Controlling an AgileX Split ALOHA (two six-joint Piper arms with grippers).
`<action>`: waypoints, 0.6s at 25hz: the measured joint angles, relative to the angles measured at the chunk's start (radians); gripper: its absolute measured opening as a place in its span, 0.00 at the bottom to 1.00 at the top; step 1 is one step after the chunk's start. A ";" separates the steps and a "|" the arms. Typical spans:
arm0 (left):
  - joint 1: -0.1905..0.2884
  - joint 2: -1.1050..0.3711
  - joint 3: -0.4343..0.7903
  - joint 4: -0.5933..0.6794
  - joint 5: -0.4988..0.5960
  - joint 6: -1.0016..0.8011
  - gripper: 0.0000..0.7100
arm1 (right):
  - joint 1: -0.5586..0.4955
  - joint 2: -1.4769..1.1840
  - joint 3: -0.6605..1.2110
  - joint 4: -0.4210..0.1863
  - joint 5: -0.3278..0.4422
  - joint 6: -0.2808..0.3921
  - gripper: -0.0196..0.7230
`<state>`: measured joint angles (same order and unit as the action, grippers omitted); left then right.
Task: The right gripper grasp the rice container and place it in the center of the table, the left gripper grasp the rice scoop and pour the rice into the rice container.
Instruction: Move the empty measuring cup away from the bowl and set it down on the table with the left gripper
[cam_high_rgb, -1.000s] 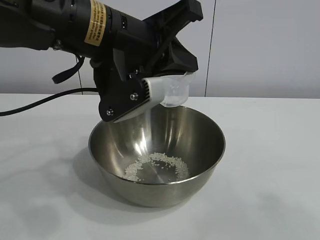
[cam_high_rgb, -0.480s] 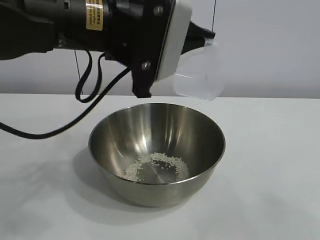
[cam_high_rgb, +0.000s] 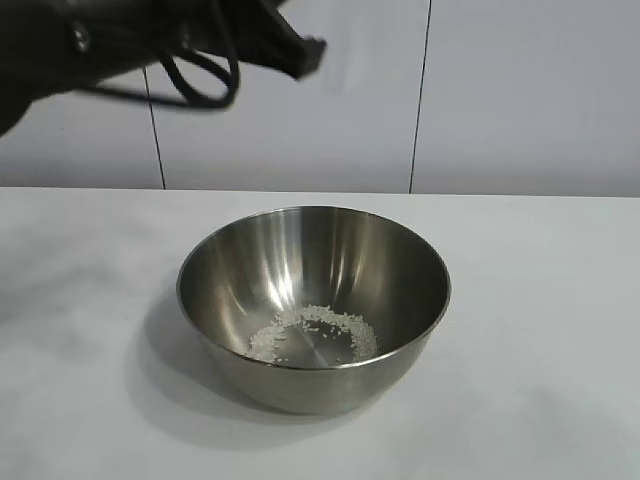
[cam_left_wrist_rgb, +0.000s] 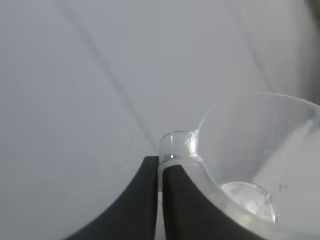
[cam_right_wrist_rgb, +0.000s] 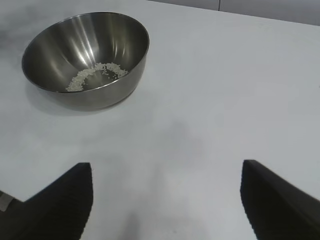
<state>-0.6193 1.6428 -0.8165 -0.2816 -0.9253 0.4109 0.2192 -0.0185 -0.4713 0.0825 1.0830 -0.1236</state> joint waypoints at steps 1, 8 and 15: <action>0.027 -0.021 0.015 -0.078 -0.004 -0.019 0.02 | 0.000 0.000 0.000 0.000 0.000 0.000 0.78; 0.178 -0.028 0.208 -0.078 -0.049 -0.149 0.02 | 0.000 0.000 0.000 0.000 0.001 0.000 0.78; 0.286 0.143 0.338 0.076 -0.204 -0.311 0.02 | 0.000 0.000 0.000 0.001 0.001 0.000 0.78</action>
<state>-0.3332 1.7855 -0.4781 -0.2051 -1.1297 0.1003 0.2192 -0.0185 -0.4713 0.0837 1.0841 -0.1236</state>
